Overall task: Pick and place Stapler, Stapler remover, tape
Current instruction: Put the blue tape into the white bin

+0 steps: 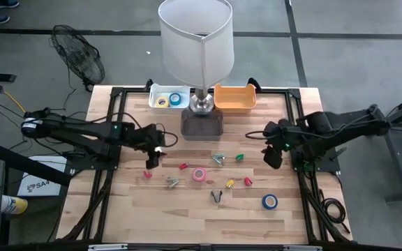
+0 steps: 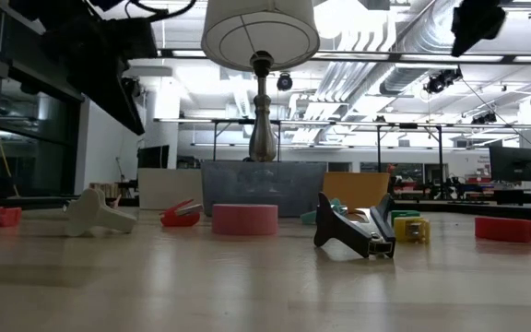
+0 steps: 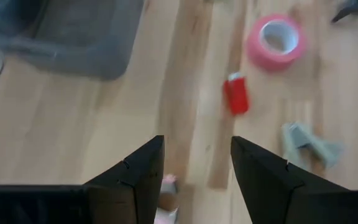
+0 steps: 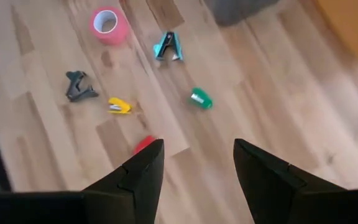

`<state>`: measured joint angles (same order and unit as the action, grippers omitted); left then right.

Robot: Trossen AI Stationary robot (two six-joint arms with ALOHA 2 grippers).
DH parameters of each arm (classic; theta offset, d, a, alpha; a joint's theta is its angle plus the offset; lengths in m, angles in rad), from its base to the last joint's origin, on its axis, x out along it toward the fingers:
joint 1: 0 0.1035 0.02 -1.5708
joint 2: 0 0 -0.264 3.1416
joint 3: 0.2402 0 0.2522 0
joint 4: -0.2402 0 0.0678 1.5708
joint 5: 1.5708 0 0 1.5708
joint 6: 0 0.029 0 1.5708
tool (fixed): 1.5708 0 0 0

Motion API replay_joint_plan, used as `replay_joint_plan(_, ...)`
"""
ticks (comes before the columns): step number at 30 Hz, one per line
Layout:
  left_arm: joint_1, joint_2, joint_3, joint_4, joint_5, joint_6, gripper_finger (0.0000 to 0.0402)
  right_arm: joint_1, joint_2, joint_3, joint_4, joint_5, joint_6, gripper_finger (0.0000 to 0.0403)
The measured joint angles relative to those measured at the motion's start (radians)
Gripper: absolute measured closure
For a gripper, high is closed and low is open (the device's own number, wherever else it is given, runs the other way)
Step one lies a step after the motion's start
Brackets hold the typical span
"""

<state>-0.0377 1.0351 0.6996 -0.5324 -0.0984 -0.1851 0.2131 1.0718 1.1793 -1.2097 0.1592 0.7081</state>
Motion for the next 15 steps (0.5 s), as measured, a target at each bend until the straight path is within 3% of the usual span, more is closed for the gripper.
replay_joint_plan(7,-0.030,0.000,-0.008,0.069,-0.010,0.044,0.0220,0.131,0.007,-0.057,-0.014,0.039,0.357,0.0217)
replay_joint_plan(15,-0.029,0.000,-0.008,0.073,0.058,0.111,0.0220,0.293,0.008,-0.341,0.291,-0.150,0.798,0.0217)
